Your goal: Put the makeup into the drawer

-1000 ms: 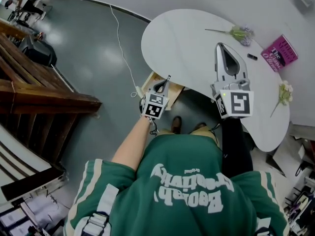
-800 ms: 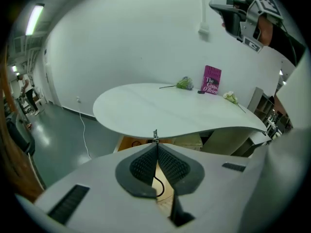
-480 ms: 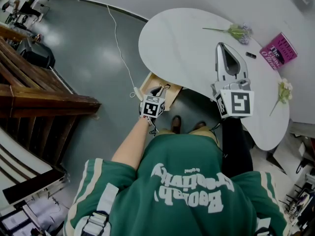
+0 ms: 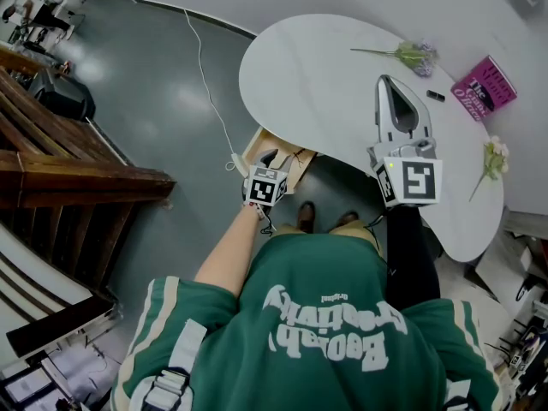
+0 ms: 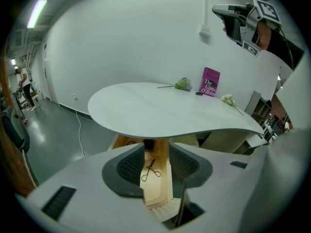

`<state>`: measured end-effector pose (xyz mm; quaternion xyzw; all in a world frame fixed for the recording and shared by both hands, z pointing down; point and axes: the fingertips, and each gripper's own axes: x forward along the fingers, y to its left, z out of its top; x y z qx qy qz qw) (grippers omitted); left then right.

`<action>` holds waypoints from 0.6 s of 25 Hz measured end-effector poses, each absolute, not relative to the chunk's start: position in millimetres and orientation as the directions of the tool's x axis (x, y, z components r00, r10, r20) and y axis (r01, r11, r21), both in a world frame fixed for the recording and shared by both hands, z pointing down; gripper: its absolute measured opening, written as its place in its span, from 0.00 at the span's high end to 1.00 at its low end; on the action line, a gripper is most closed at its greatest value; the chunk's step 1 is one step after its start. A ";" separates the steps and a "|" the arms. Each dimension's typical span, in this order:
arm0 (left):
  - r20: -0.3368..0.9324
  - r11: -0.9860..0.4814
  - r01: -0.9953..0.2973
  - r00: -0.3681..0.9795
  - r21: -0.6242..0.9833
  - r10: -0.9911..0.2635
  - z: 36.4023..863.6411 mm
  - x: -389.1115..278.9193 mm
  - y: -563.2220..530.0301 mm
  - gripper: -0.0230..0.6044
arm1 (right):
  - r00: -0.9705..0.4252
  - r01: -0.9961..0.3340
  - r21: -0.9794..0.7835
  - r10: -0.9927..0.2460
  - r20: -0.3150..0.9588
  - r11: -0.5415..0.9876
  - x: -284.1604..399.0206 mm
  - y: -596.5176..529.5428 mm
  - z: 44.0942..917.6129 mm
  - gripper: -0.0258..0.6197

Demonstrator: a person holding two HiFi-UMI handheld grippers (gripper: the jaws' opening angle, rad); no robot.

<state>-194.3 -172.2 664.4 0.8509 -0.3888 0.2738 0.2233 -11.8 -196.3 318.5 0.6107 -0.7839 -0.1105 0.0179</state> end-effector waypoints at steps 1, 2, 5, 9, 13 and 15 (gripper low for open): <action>0.635 -0.601 -0.783 0.549 0.163 -0.543 662.3 -193.7 -173.1 0.69 | -0.251 -0.954 0.195 -0.962 -0.107 0.227 -11.2 -195.7 318.7 0.95; 0.628 -0.605 -0.781 0.552 0.159 -0.549 658.8 -192.6 -174.6 0.69 | -0.248 -0.955 0.196 -0.963 -0.107 0.224 -10.3 -194.9 318.8 0.95; 0.578 -0.627 -0.767 0.574 0.134 -0.579 634.8 -182.1 -184.4 0.69 | -0.232 -0.958 0.196 -0.967 -0.108 0.208 -4.1 -192.1 319.4 0.95; 0.438 -0.680 -0.728 0.640 0.081 -0.632 565.3 -150.7 -204.8 0.69 | -0.197 -0.966 0.193 -0.974 -0.112 0.174 11.2 -185.1 319.6 0.95; 0.211 -0.730 -0.684 0.712 -0.011 -0.670 460.2 -110.8 -228.2 0.69 | -0.148 -0.973 0.195 -0.981 -0.124 0.122 35.1 -178.3 313.5 0.95; 0.104 -0.751 -0.658 0.744 -0.059 -0.660 407.2 -89.4 -230.7 0.69 | -0.120 -0.976 0.196 -0.984 -0.132 0.093 50.4 -172.9 309.2 0.95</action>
